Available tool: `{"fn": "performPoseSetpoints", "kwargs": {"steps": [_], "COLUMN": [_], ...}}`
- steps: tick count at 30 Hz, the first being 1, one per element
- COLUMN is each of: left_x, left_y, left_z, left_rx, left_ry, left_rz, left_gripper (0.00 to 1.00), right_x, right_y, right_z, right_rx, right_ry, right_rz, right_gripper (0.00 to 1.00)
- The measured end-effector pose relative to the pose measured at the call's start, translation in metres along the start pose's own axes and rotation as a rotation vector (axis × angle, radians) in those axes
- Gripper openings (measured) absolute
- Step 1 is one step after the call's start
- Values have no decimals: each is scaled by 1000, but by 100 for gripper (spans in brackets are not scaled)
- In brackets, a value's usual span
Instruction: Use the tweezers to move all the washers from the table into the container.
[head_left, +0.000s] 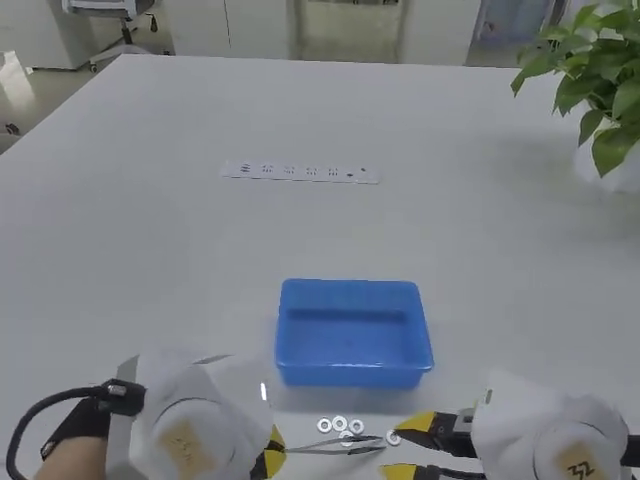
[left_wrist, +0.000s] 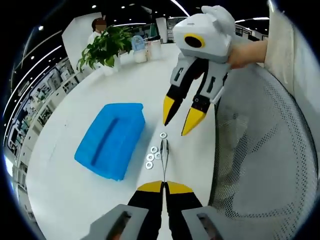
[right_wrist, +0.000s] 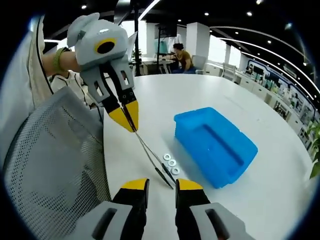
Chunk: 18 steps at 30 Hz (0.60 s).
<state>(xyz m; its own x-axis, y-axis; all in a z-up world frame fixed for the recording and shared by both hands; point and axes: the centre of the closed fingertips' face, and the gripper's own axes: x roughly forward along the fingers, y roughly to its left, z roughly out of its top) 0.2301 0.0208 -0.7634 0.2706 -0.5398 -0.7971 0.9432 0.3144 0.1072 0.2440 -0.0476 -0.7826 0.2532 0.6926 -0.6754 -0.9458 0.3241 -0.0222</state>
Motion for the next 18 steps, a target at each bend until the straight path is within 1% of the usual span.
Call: {"fn": "performPoseSetpoints", "kwargs": {"steps": [3, 5, 7, 8, 11, 13, 14, 17, 18], "left_x": [-4, -5, -5, -5, -5, -5, -4, -2, -1], "left_y": [-2, -3, -3, -2, -4, -4, -4, -5, -3], "left_z": [14, 23, 31, 33, 45, 50, 54, 63, 65], "left_rx": [29, 41, 54, 60, 99, 121, 149, 183, 200], "left_ry": [-19, -34, -42, -44, -60, -64, -64, -66, -64], "left_rz": [-2, -7, -9, -9, -22, -30, -37, -52, -51], "left_gripper": [0, 0, 0, 0, 0, 0, 0, 0, 0], "right_x": [2, 4, 7, 8, 11, 11, 11, 11, 10], "right_y": [-1, 0, 3, 5, 7, 7, 7, 2, 0], "right_z": [7, 14, 20, 20, 19, 20, 19, 19, 19], "right_rx": [-25, -53, -68, -73, -124, -138, -142, -153, -146], "right_ry": [-15, -26, -46, -42, -31, -32, -31, -31, -32], "right_rz": [16, 36, 69, 86, 115, 126, 132, 129, 132], "right_gripper": [18, 17, 17, 17, 14, 11, 9, 5, 5]}}
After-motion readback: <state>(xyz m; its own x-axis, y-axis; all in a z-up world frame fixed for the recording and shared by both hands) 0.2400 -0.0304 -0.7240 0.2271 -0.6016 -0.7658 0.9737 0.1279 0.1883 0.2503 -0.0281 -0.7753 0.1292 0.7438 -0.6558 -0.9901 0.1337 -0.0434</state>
